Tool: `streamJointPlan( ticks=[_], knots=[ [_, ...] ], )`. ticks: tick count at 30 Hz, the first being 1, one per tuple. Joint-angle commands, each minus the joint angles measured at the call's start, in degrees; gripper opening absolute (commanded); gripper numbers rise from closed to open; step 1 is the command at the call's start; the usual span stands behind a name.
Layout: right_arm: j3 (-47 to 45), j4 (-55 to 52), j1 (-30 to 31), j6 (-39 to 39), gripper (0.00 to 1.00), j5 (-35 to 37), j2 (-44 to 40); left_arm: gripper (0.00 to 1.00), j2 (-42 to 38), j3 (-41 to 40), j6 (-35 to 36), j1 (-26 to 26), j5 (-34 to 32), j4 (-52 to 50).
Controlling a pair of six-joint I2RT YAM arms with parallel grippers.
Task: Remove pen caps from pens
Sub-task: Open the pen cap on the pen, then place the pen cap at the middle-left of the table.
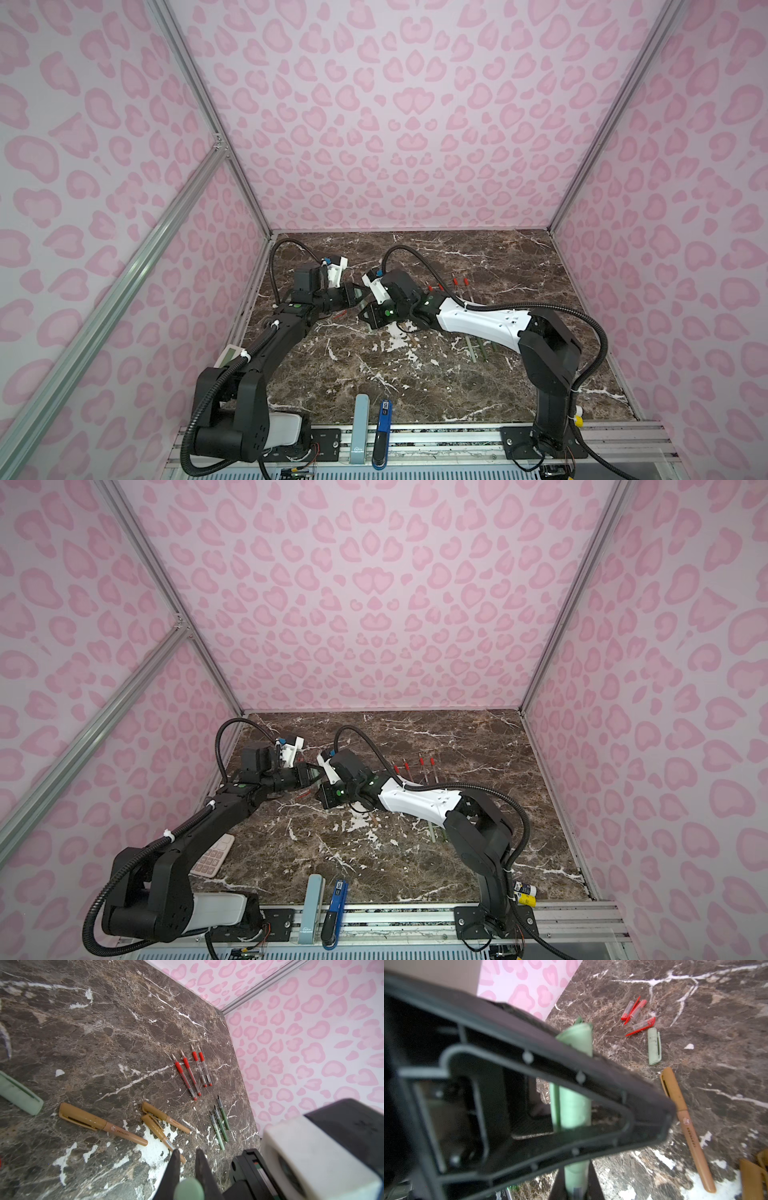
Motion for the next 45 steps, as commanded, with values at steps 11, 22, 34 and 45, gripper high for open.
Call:
streamJointPlan(
  ticks=[11,22,34,45],
  knots=[
    [-7.71,-6.99,-1.46,-0.48,0.00,4.93,-3.90,0.04,-2.16,5.79,4.19,11.34,-17.00,-4.65],
    [-15.66,-12.50,-8.83,-1.68,0.00,9.59,-11.99,0.04,6.13,9.04,20.47,11.38,-34.44,-13.20],
    [-24.43,-20.08,-14.62,-6.52,0.00,15.43,-18.79,0.13,18.52,14.32,21.49,11.29,-36.91,-18.38],
    [-28.61,-22.68,-17.49,-7.54,0.01,17.27,-19.51,0.35,25.93,18.21,22.10,9.46,-40.05,-21.58]
  ],
)
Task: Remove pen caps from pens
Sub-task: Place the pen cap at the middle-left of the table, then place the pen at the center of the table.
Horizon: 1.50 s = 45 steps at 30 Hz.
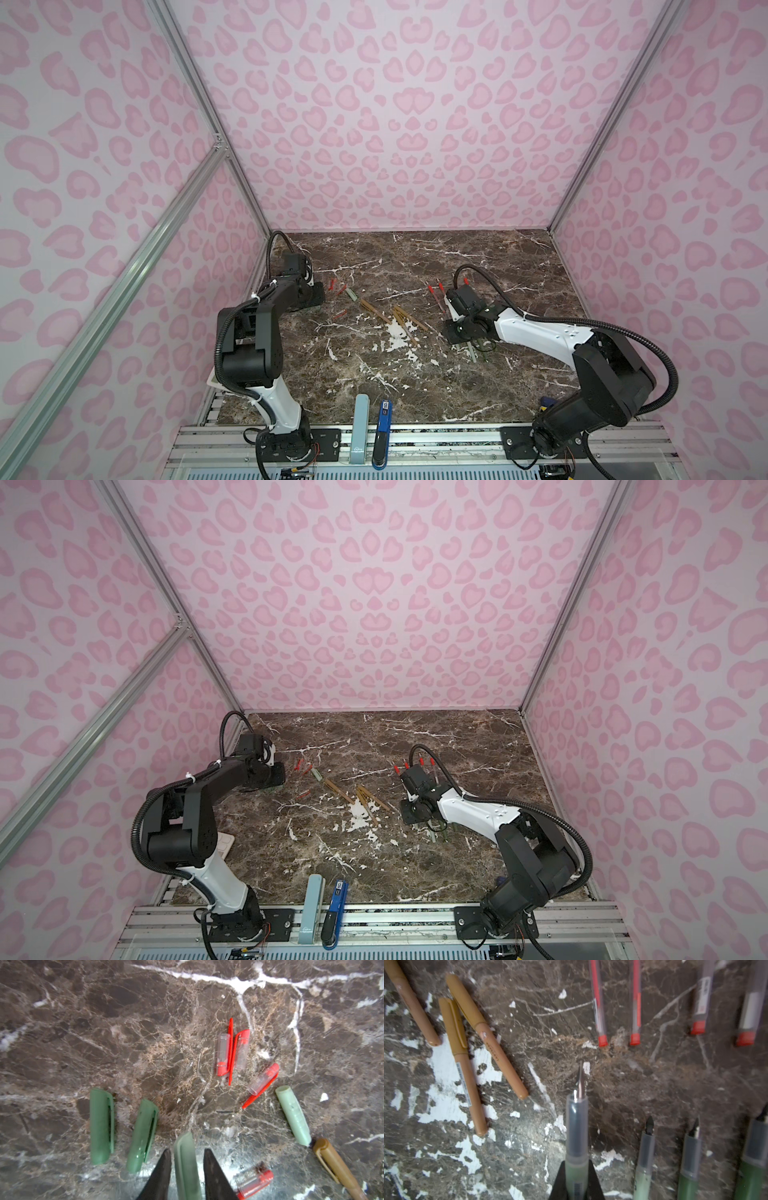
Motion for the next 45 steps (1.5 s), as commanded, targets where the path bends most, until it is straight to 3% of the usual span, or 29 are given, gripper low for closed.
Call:
streamJointPlan(
  ticks=[1,12,20,25,34,39,45],
  knots=[
    [-0.88,-0.74,-0.21,-0.33,0.02,1.80,0.02,0.39,1.47,1.69,1.08,-0.78,-2.83,-1.93],
    [-1.45,-1.48,-0.97,-0.68,0.04,4.12,1.20,0.43,1.34,2.32,0.97,-2.31,-3.13,-1.88],
    [-0.86,-1.97,-0.75,-0.09,0.11,5.44,3.78,0.49,-5.49,-0.06,1.12,-3.34,-2.54,-0.69],
    [-1.41,-0.09,0.02,1.14,0.20,6.22,5.07,0.58,-12.39,-4.52,2.74,-3.78,-0.51,3.17],
    [3.92,-5.76,2.54,1.39,0.30,8.98,6.40,0.70,-27.10,-15.60,3.40,-3.22,6.41,12.50],
    [9.18,-9.16,6.12,0.15,0.34,11.90,4.08,0.73,-29.10,-15.81,-0.29,-1.68,9.97,12.82],
    [15.98,-10.40,8.83,-2.08,0.37,11.05,7.79,0.79,-29.52,-15.14,-2.14,-0.20,10.76,12.38]
  ],
)
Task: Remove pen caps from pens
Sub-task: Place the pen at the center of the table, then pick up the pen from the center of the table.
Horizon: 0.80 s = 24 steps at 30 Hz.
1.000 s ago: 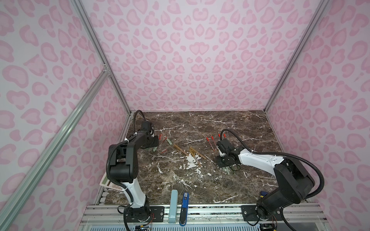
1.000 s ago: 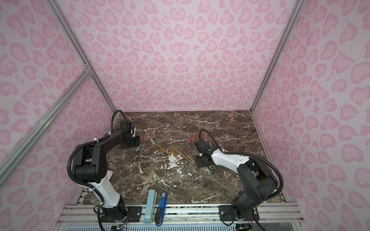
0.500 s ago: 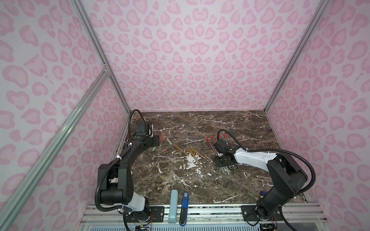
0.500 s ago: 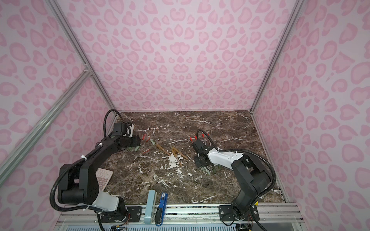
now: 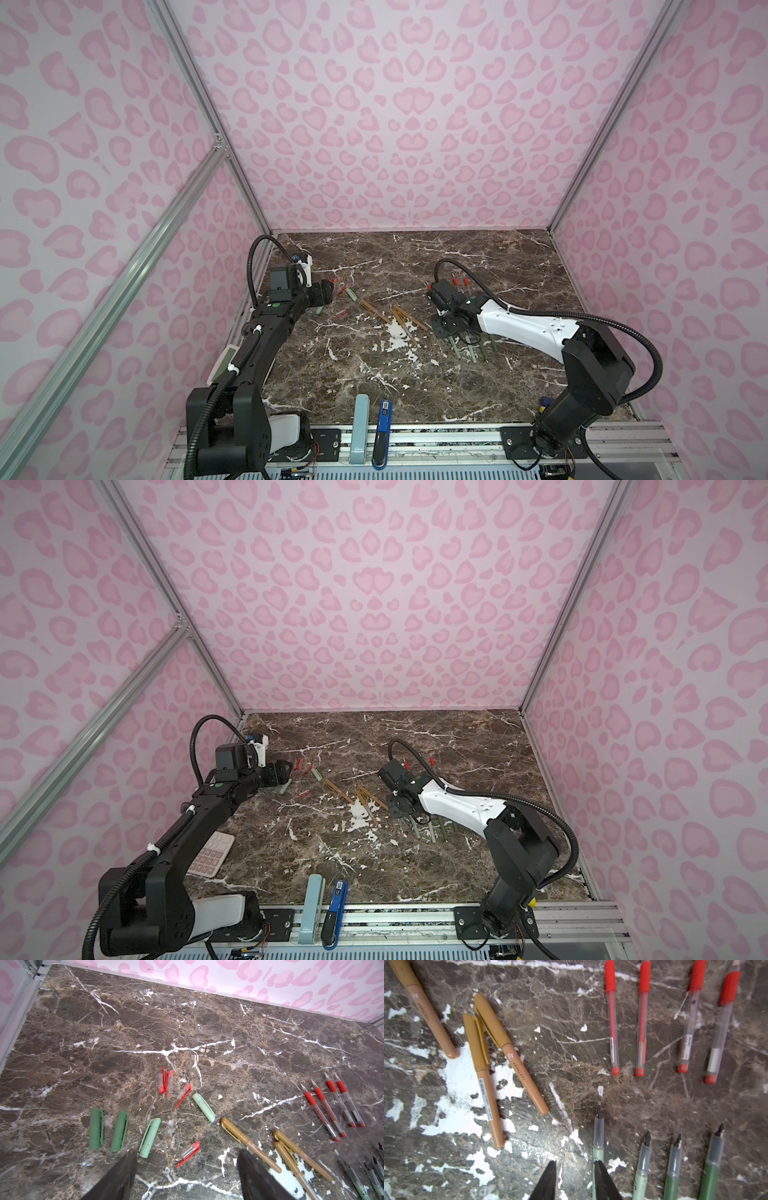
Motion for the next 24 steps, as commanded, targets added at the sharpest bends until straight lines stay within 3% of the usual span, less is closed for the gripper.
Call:
streamJointPlan(
  ticks=[1,5,13,24],
  knots=[
    [1.94,-0.59,1.50,-2.59,0.41,0.26,2.24,0.79,-0.86,-0.05,-2.06,0.68,1.48,2.26],
    [7.58,-1.28,1.78,-5.01,0.46,-1.92,8.09,0.79,-1.26,0.55,-2.44,1.52,2.97,1.67],
    [17.02,-3.05,1.54,-8.66,0.44,-4.78,19.21,0.80,-3.31,-0.07,-3.48,3.04,3.72,1.87],
    [17.03,1.00,-0.54,-10.02,0.34,-8.53,24.18,0.81,-3.64,-0.62,-4.10,3.67,4.19,2.87]
  ],
)
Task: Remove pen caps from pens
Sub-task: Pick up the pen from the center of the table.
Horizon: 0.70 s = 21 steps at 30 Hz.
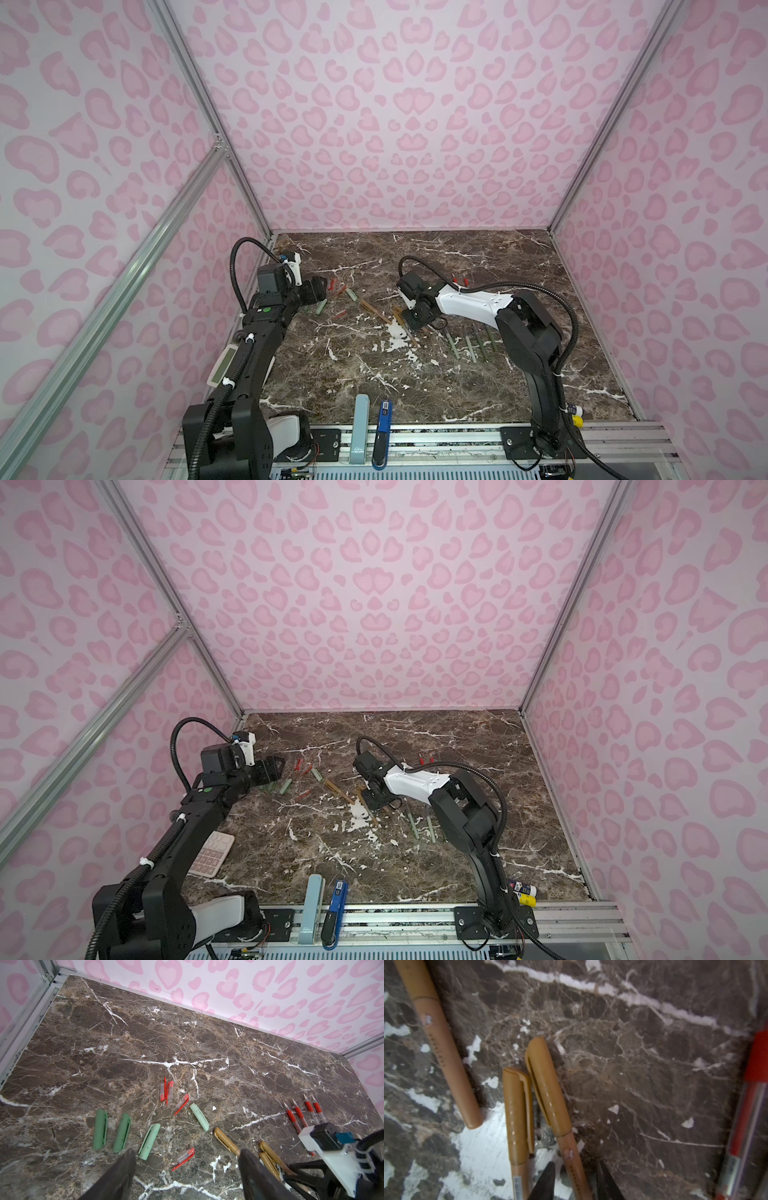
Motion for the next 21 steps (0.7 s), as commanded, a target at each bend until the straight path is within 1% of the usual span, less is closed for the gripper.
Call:
streamJointPlan(
  ticks=[1,3,8,10,11,14,17,21],
  knots=[
    [-0.88,-0.41,-0.69,-0.69,0.32,-2.13,1.55,0.81,-0.05,0.05,-0.17,0.20,0.79,1.56],
    [-0.49,-1.32,-0.91,-0.84,0.26,-2.32,2.04,0.81,0.25,0.56,-0.46,0.33,0.62,0.91],
    [-3.41,0.36,-1.32,-1.74,0.18,-1.70,0.87,0.81,0.42,0.38,-0.40,0.50,0.79,1.57],
    [-2.73,-1.22,-1.71,-1.72,0.11,-2.09,0.76,0.80,0.60,0.91,-0.59,0.50,0.79,0.64],
    [-3.00,-1.11,-1.60,-1.75,0.10,-1.96,0.12,0.80,0.68,1.13,-0.77,0.55,0.87,0.44],
    [-5.65,1.41,-1.77,-1.35,0.07,-2.18,-2.36,0.80,0.58,0.47,-0.79,0.62,1.75,1.64],
    [-5.09,0.49,-2.15,-0.10,0.05,-2.27,-3.44,0.80,0.82,0.68,-1.21,0.61,3.24,1.19],
    [-7.76,4.08,-1.72,2.33,0.04,-3.10,-8.11,0.80,0.78,0.57,-1.82,0.64,8.77,2.28]
  ],
)
